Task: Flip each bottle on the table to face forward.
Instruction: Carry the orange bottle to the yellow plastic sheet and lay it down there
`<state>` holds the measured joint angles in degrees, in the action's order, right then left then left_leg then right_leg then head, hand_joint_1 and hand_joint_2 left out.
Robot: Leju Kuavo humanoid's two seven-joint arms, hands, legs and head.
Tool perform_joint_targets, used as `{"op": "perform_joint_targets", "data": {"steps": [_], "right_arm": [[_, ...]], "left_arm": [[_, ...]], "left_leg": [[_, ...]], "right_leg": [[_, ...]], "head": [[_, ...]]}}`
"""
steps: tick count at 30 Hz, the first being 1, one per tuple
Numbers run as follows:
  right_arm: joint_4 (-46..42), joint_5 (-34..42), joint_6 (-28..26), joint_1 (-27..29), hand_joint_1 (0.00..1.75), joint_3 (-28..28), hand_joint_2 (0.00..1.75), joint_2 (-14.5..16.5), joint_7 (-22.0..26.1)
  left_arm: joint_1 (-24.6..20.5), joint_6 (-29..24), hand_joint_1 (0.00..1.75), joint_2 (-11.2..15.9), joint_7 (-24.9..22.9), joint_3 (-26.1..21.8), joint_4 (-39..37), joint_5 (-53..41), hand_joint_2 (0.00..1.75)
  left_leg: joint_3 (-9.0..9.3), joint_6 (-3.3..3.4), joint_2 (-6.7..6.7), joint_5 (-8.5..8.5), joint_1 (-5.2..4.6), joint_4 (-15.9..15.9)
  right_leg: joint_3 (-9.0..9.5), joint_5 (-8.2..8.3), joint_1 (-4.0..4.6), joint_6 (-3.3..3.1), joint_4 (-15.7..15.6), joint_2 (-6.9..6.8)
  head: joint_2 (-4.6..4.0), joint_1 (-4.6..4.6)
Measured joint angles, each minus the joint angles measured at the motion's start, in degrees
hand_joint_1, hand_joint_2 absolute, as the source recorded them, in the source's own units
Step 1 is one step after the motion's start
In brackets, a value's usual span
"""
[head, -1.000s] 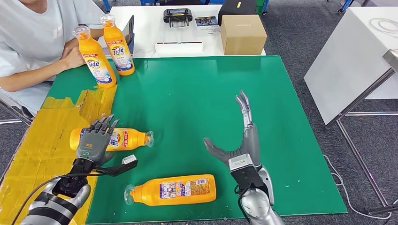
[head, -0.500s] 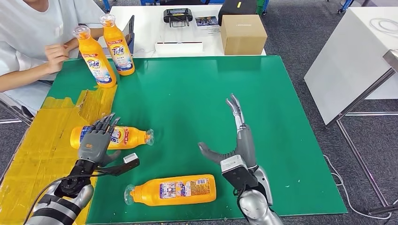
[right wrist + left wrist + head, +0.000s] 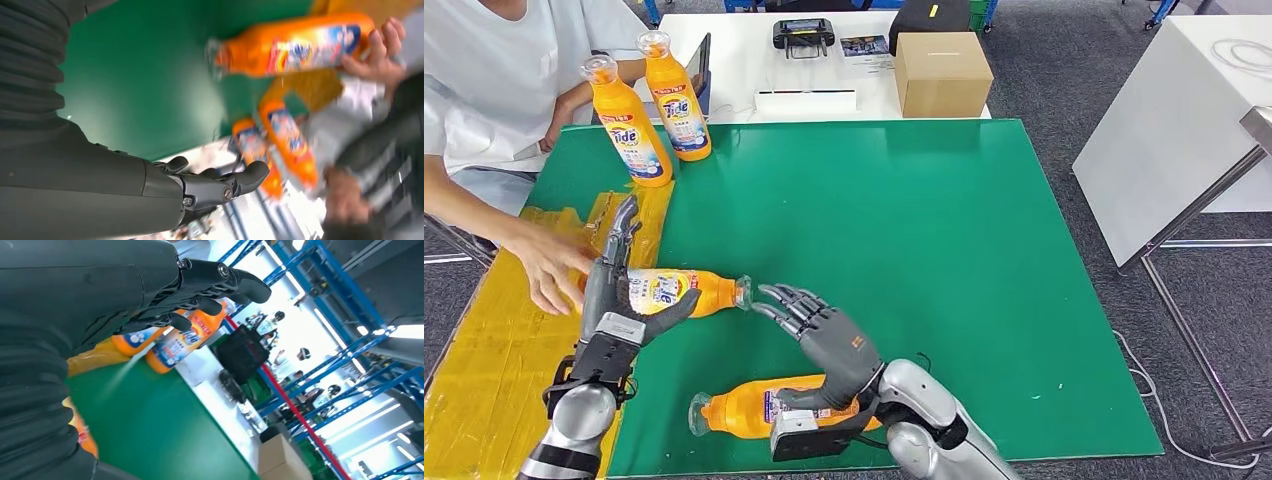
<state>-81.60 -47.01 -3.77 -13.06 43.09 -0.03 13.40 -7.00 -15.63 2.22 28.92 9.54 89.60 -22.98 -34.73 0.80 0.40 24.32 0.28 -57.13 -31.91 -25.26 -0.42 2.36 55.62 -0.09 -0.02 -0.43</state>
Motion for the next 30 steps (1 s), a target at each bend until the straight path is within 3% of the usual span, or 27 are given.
{"op": "perform_joint_targets", "data": {"steps": [11,30], "right_arm": [[10.0,1.6,2.9,-5.6,0.00,7.7,1.75,-1.2,-1.9],[16.8,7.9,8.5,-10.9,0.00,15.0,1.75,-2.5,-1.0]], "left_arm": [[-0.1,0.2,0.00,-2.0,1.0,-1.3,0.2,1.5,1.75],[-1.4,0.0,0.00,-2.6,1.3,-1.3,-2.0,3.7,1.75]], "left_leg": [[-0.01,0.00,0.00,0.01,0.00,0.0],[0.03,0.00,0.02,0.00,0.00,0.0]], "right_leg": [[-0.01,0.00,-0.02,0.00,0.0,0.00],[0.00,0.01,-0.02,0.01,0.0,0.01]], "head": [[0.00,0.01],[0.00,0.01]]}}
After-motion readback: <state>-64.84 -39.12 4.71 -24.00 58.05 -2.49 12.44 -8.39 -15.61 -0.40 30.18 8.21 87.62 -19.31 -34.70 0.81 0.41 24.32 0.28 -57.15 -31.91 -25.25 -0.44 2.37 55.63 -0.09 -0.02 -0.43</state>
